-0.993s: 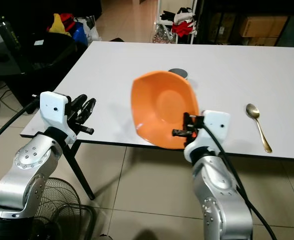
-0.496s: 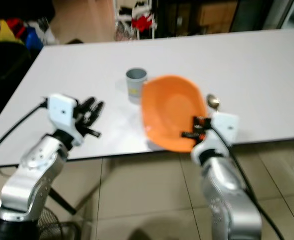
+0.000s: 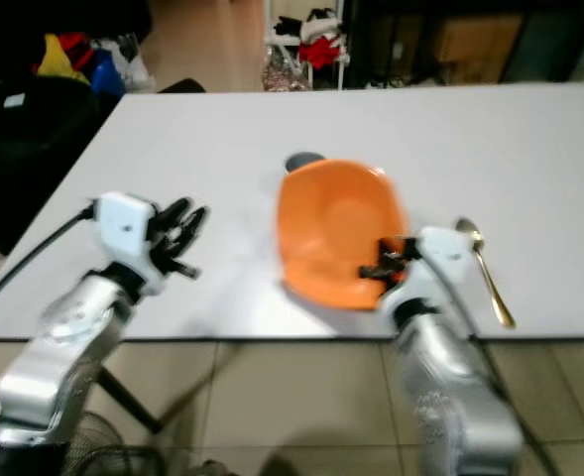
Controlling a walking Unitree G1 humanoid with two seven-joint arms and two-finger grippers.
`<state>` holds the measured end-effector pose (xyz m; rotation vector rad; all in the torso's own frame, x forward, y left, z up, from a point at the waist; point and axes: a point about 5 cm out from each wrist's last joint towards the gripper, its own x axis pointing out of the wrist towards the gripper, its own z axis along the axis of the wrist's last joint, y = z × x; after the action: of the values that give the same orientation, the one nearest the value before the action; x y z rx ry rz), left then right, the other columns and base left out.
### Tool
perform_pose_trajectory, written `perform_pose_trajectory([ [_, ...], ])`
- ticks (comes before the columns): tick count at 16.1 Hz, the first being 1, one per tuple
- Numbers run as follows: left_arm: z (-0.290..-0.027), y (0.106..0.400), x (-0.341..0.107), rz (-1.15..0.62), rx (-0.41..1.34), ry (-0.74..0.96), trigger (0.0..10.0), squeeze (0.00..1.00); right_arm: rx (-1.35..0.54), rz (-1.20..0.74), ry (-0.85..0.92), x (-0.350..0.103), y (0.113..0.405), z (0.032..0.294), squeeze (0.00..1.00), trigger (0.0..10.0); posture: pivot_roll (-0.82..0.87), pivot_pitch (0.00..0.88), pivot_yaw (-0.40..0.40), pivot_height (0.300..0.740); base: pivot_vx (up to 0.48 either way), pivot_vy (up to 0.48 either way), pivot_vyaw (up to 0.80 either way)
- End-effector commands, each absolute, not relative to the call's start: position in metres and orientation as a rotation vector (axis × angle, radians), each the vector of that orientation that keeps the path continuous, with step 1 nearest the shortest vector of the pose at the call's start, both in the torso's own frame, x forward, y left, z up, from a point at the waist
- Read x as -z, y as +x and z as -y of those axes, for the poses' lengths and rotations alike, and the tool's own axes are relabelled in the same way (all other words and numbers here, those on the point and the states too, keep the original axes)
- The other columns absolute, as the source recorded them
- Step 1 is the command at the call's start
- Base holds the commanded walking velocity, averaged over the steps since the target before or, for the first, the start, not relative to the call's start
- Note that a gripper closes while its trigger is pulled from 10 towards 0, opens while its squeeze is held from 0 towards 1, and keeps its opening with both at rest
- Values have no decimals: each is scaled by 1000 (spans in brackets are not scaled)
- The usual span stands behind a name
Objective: Setting the table
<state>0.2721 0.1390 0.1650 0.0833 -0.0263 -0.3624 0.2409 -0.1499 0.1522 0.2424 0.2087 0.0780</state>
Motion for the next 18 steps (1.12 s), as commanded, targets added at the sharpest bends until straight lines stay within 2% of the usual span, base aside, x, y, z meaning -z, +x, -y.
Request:
perform_pose_trajectory([
  [1,-134,272,-168,37,386,78,10000,0,-85,-187,250,-159,240,153,0,10000,-8,39,70,740,0,0,0],
  [6,-125,267,-167,2,501,67,10000,0,-78,-259,312,-153,243,157,0,10000,-9,40,75,740,0,0,0],
  [10,-115,255,-166,-68,707,82,10000,0,-45,-373,564,-146,256,156,0,10000,-6,37,75,740,0,0,0],
  [12,-114,249,-163,-108,772,117,10000,0,-48,-444,623,-139,264,154,0,10000,-5,38,76,740,0,0,0],
  [14,-115,247,-162,-121,792,136,10000,0,-22,-459,653,-137,273,158,0,10000,7,33,69,740,0,0,0],
  [18,-115,244,-164,-114,819,142,10000,0,41,-512,726,-136,273,169,0,10000,8,27,66,740,0,0,0],
])
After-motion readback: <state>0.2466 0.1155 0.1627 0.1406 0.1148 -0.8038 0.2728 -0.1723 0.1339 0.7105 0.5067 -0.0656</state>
